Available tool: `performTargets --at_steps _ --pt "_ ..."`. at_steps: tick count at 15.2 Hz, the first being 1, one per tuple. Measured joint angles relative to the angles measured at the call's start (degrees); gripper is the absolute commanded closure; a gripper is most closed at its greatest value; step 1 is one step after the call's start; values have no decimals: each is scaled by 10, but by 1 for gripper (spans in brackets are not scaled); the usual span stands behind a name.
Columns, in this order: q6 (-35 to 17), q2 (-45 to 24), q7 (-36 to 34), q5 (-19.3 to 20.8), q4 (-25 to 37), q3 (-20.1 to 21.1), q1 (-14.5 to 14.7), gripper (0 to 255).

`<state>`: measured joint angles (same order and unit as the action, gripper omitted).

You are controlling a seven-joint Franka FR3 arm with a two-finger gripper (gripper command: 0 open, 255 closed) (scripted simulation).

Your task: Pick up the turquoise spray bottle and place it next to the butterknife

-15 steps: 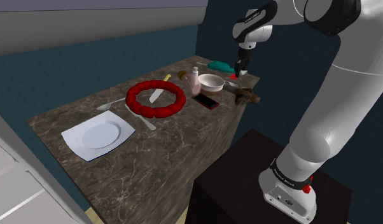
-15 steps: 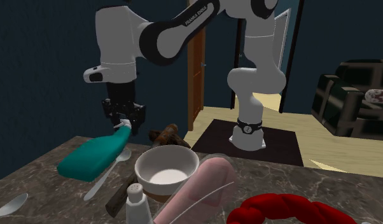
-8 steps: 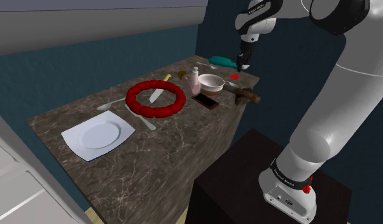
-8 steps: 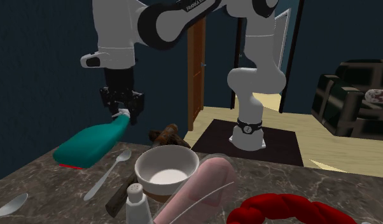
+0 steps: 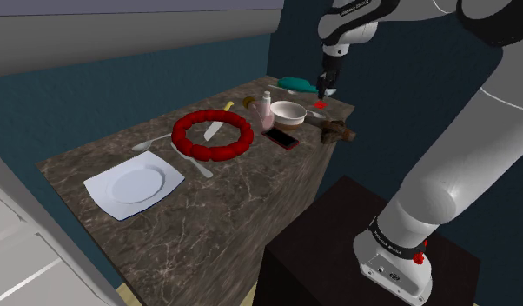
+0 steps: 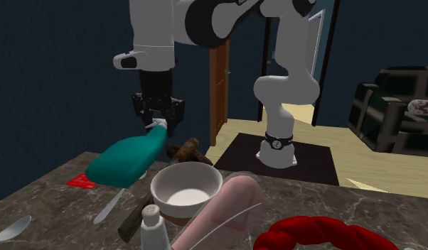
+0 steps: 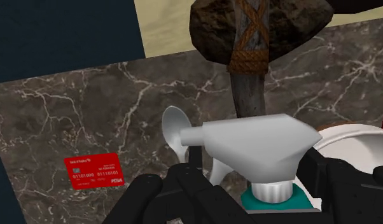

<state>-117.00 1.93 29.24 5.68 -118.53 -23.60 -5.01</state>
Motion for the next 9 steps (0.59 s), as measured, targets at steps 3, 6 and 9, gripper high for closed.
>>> performTargets --at_steps 3,6,9 --pt "-7 41 -48 17 -50 22 17 255" --pt "-7 82 -99 28 -93 49 34 255" --pt "-2 110 -141 32 -120 74 48 255"
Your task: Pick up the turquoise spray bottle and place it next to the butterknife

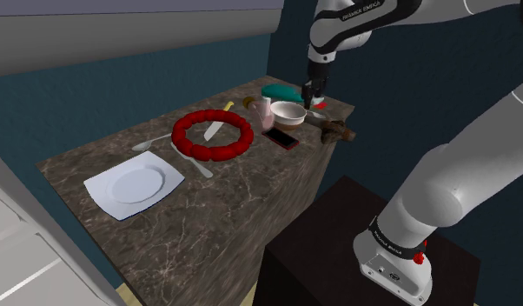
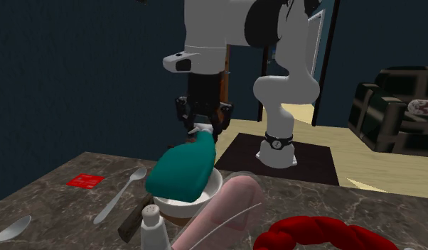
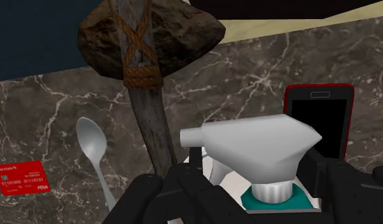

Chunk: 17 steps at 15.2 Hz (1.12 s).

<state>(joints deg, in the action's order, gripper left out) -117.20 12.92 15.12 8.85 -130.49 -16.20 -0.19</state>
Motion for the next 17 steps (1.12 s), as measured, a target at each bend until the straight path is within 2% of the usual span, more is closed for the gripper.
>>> performTargets --at_steps 9,17 --pt "14 62 -131 -17 -61 87 52 255" --pt "27 77 -239 -50 -71 165 103 255"
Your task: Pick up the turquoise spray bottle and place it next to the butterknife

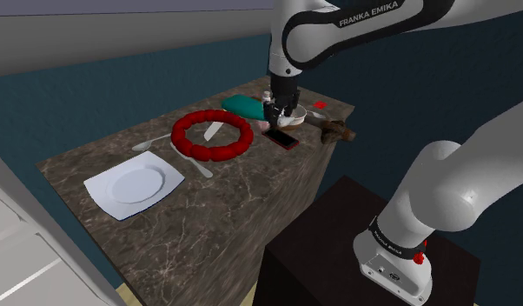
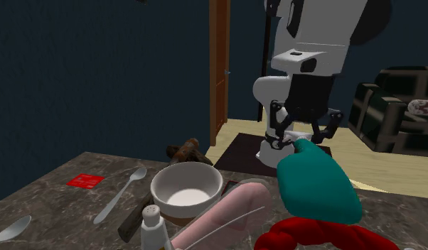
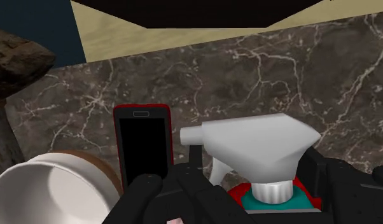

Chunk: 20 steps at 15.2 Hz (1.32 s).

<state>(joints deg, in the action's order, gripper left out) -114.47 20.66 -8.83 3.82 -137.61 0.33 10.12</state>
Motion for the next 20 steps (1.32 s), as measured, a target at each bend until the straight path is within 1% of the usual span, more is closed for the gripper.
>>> performTargets --at_steps 4,12,17,20 --pt "5 -5 -58 -19 7 42 28 255" --pt "11 -59 -171 -43 64 119 75 255" --pt "15 -104 -240 -46 109 162 101 255" --pt "15 -141 -285 -41 145 188 117 255"
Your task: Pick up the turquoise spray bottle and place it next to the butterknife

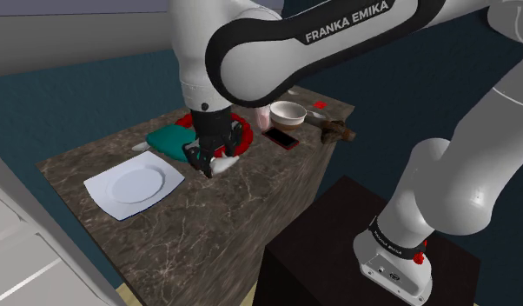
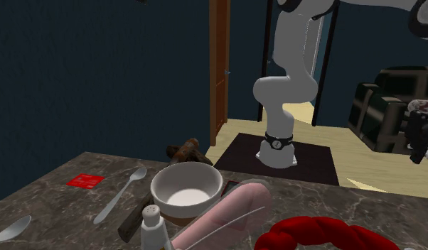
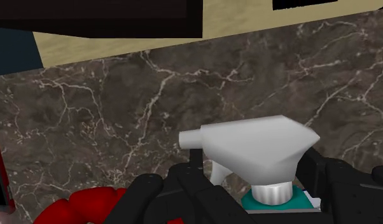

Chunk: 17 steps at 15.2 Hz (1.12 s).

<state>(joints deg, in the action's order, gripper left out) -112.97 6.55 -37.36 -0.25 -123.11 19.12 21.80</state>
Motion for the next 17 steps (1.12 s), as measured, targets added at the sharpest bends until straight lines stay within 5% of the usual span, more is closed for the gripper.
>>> performTargets --at_steps 7,17 --pt "19 -103 -99 32 113 45 39 255" --pt "-41 -140 -120 50 86 47 46 255"
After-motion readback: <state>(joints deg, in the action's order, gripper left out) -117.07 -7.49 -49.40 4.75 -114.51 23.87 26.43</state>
